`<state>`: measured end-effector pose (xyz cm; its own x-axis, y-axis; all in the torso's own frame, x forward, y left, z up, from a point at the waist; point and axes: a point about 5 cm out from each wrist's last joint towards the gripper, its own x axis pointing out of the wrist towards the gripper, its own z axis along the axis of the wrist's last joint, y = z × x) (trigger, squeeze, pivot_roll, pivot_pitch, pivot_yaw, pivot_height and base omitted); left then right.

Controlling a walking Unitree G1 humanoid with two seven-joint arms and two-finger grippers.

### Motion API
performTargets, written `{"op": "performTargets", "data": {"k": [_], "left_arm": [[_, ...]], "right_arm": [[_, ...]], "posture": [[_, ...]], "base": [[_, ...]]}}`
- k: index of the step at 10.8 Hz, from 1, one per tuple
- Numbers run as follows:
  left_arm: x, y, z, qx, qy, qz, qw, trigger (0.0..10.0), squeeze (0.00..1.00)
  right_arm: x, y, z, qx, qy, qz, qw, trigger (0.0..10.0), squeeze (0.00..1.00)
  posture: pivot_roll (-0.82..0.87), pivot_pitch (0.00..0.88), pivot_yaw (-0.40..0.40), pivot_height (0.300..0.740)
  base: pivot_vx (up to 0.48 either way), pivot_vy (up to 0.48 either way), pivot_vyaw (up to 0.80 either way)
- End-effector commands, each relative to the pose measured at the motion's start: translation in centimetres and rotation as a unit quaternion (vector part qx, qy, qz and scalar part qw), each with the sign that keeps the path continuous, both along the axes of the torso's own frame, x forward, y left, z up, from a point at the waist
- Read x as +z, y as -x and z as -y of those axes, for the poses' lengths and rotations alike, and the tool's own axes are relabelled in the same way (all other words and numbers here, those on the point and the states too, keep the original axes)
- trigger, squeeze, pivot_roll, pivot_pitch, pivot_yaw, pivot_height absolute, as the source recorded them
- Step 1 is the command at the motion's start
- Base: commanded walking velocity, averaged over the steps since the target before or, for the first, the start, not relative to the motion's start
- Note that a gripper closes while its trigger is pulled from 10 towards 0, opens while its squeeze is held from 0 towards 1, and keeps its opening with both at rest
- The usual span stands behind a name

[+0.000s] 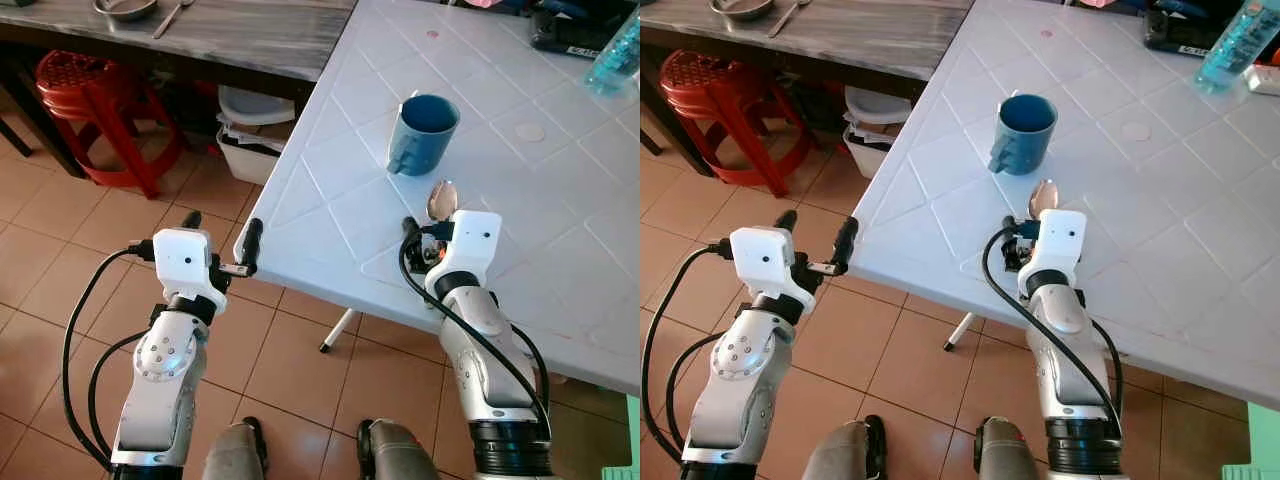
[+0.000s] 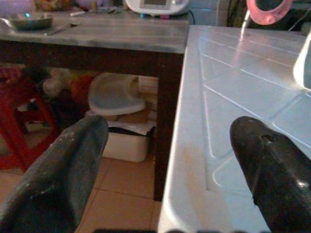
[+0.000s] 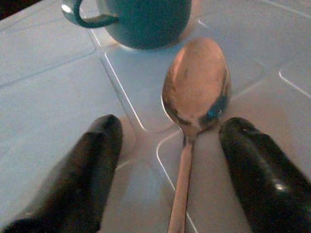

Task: Setting the table

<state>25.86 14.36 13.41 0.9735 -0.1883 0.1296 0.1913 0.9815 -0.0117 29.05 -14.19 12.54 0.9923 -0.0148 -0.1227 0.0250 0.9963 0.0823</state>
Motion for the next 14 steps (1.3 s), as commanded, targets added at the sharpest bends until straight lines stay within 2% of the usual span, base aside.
{"op": "performTargets", "data": {"k": [1, 2, 3, 4, 6, 7, 9, 10, 14], "left_arm": [[-0.5, 0.4, 0.3, -0.021, 0.006, -0.016, 1.0, 10.0, 0.0], [-0.3, 0.7, 1.0, -0.065, 0.024, -0.015, 0.997, 10.0, 0.0], [-0.2, 1.0, 1.8, -0.111, 0.03, -0.015, 0.993, 10.0, 0.0], [-0.2, 1.3, 2.3, -0.139, 0.032, -0.02, 0.99, 10.0, 0.0], [-0.5, 1.5, 2.6, -0.164, 0.036, -0.03, 0.985, 10.0, 0.0], [-0.6, 1.9, 3.0, -0.187, 0.041, -0.038, 0.981, 10.0, 0.0], [-0.9, 2.7, 3.7, -0.221, 0.044, -0.048, 0.973, 10.0, 0.0], [-1.0, 3.0, 3.9, -0.236, 0.04, -0.051, 0.969, 10.0, 0.0], [-0.9, 3.0, 4.1, -0.237, 0.037, -0.052, 0.969, 10.0, 0.0]], "right_arm": [[-2.3, 0.7, 0.2, -0.011, -0.007, -0.071, 0.997, 0.0, 0.0], [-2.7, 0.8, 0.5, -0.021, -0.013, -0.095, 0.995, 0.3, 0.0], [-2.8, 0.8, 0.7, -0.025, -0.01, -0.108, 0.994, 0.3, 0.0], [-2.8, 0.8, 0.9, -0.029, -0.015, -0.119, 0.992, 0.7, 0.0], [-2.9, 0.9, 0.8, -0.024, -0.019, -0.133, 0.991, 1.0, 0.0], [-3.7, 1.3, 1.0, -0.033, -0.037, -0.164, 0.985, 0.9, 0.0], [-4.3, 1.8, 1.3, -0.039, -0.043, -0.189, 0.98, 0.0, 0.0], [-4.6, 1.9, 1.5, -0.042, -0.044, -0.199, 0.978, 0.0, 0.0], [-6.4, 3.0, 2.4, -0.086, -0.094, -0.247, 0.961, 0.0, 0.0]], "posture": [[-0.02, 0.215, 0.011, 0.74], [-0.02, 0.215, 0.011, 0.74], [-0.02, 0.217, 0.009, 0.74], [-0.03, 0.217, 0.009, 0.74], [-0.03, 0.22, 0.008, 0.74], [-0.03, 0.222, 0.006, 0.74], [-0.03, 0.224, 0.003, 0.74], [-0.03, 0.226, 0.003, 0.74], [-0.03, 0.229, 0.005, 0.74]], "base": [[0.0, 0.0, 0.0], [0.0, 0.0, 0.0], [0.0, 0.0, 0.0], [0.0, 0.0, 0.0], [0.0, 0.0, 0.0], [0.0, 0.0, 0.0], [0.0, 0.0, 0.0], [0.0, 0.0, 0.0], [0.0, 0.0, 0.0]]}}
